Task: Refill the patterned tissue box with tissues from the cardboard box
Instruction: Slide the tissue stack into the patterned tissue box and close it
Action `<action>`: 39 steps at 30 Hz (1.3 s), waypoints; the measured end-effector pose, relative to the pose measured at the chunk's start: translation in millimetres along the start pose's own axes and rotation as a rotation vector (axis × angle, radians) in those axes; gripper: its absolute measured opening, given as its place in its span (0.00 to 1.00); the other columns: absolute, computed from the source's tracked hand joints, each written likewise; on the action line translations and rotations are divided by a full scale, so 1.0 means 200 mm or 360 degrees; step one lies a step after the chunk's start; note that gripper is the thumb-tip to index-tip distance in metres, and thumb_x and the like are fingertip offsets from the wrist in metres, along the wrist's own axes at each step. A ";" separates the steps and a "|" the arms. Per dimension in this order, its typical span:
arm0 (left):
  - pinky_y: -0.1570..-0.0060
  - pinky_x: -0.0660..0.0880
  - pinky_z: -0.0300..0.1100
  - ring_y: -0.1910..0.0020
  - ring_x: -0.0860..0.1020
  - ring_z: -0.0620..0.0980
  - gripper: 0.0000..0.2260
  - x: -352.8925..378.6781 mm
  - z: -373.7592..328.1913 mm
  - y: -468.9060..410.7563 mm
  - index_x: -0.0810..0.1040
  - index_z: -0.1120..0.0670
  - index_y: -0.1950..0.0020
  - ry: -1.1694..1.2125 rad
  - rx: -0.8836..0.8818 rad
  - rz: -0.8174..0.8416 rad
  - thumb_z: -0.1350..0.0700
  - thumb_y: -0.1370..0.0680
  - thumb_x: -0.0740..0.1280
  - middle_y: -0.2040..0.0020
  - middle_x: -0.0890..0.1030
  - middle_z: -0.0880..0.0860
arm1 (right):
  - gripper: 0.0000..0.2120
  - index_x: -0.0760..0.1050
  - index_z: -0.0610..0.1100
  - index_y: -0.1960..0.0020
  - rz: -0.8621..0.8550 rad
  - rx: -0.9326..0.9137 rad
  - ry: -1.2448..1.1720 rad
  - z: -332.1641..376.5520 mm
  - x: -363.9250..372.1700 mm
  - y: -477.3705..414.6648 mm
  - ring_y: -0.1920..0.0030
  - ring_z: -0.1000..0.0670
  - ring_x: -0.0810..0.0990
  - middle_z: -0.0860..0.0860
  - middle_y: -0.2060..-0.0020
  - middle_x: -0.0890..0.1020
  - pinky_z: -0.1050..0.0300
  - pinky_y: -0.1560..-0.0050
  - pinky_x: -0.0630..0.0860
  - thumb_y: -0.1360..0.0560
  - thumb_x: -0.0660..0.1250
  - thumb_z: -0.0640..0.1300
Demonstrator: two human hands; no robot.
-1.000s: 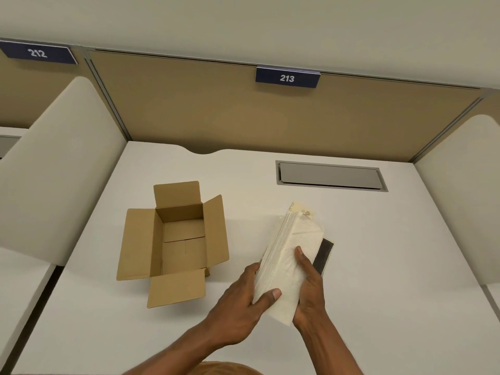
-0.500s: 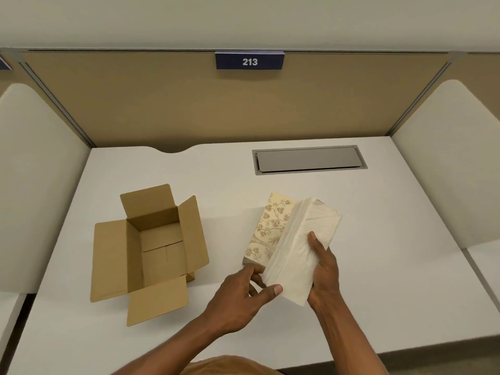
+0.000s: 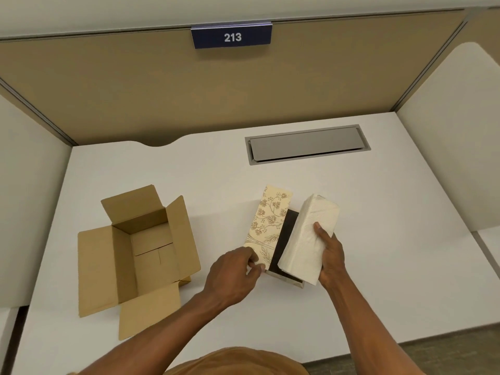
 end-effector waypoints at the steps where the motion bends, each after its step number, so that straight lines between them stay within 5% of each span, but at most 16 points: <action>1: 0.56 0.78 0.41 0.49 0.83 0.46 0.12 -0.01 0.00 -0.03 0.80 0.48 0.41 -0.0004 0.0029 -0.0057 0.42 0.18 0.69 0.42 0.86 0.47 | 0.22 0.80 0.42 0.32 0.0004 0.0012 0.0016 -0.02 0.00 -0.02 0.44 0.39 0.87 0.39 0.37 0.87 0.41 0.47 0.86 0.23 0.77 0.48; 6: 0.51 0.81 0.49 0.45 0.78 0.50 0.14 -0.04 0.00 -0.16 0.79 0.51 0.42 -0.0068 0.0121 -0.0314 0.45 0.21 0.74 0.43 0.80 0.48 | 0.25 0.78 0.39 0.30 0.0007 0.0083 0.0104 -0.11 0.02 -0.10 0.37 0.34 0.86 0.39 0.38 0.88 0.30 0.35 0.82 0.23 0.78 0.47; 14: 0.39 0.77 0.50 0.34 0.76 0.53 0.30 0.06 0.02 -0.27 0.69 0.51 0.31 0.0117 -0.0043 -0.0116 0.46 0.27 0.79 0.31 0.76 0.48 | 0.28 0.77 0.39 0.31 0.0000 0.0086 0.0256 -0.12 0.07 -0.17 0.40 0.38 0.88 0.42 0.39 0.88 0.33 0.36 0.83 0.26 0.82 0.46; 30: 0.43 0.79 0.51 0.34 0.78 0.54 0.33 0.08 -0.02 -0.27 0.66 0.52 0.27 0.0033 -0.0122 -0.0092 0.49 0.26 0.80 0.27 0.75 0.51 | 0.33 0.75 0.39 0.29 0.0045 0.0109 0.0432 -0.15 0.13 -0.20 0.39 0.38 0.87 0.42 0.38 0.86 0.33 0.34 0.82 0.27 0.83 0.48; 39: 0.48 0.75 0.43 0.33 0.76 0.52 0.33 0.11 -0.10 -0.26 0.66 0.52 0.27 -0.0116 -0.0048 -0.0129 0.48 0.26 0.80 0.29 0.74 0.52 | 0.24 0.75 0.36 0.29 0.0100 0.0201 0.0471 -0.15 0.11 -0.23 0.36 0.34 0.84 0.37 0.37 0.85 0.29 0.32 0.80 0.23 0.75 0.37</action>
Point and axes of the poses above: each hand's wrist, its own y-axis away from the middle knuckle, its own x-axis out of the palm, z = x × y, the point moved 7 cm from there along -y, towards the middle knuckle
